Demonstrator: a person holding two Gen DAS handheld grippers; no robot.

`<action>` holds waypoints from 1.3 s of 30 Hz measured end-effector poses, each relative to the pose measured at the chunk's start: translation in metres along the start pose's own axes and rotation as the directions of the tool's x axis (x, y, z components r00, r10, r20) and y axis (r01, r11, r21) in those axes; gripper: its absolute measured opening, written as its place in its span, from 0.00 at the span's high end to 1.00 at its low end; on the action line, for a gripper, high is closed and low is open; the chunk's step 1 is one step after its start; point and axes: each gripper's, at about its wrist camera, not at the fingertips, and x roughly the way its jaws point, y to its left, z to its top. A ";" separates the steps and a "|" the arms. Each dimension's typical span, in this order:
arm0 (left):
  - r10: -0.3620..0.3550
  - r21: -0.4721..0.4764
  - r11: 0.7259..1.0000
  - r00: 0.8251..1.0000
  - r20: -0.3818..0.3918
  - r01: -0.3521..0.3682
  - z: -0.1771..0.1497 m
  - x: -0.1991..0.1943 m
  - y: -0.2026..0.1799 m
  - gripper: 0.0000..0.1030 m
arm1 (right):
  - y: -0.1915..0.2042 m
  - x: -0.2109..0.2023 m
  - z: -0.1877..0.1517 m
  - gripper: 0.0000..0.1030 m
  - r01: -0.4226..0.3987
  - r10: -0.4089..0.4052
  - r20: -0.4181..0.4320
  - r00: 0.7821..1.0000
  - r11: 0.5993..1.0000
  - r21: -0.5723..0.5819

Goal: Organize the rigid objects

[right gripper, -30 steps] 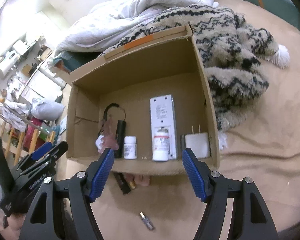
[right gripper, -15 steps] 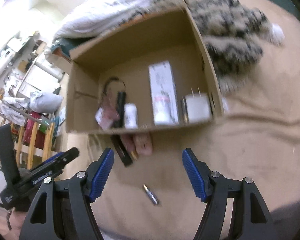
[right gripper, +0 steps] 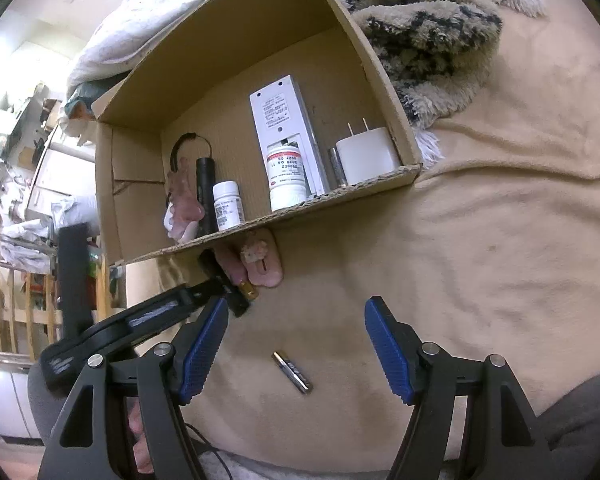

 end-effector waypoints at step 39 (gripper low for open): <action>0.076 0.206 0.976 0.997 0.002 -0.075 0.013 -0.001 -0.003 0.90 | 0.070 0.077 -0.058 0.90 0.219 -0.339 -0.125 0.932 0.804 -0.553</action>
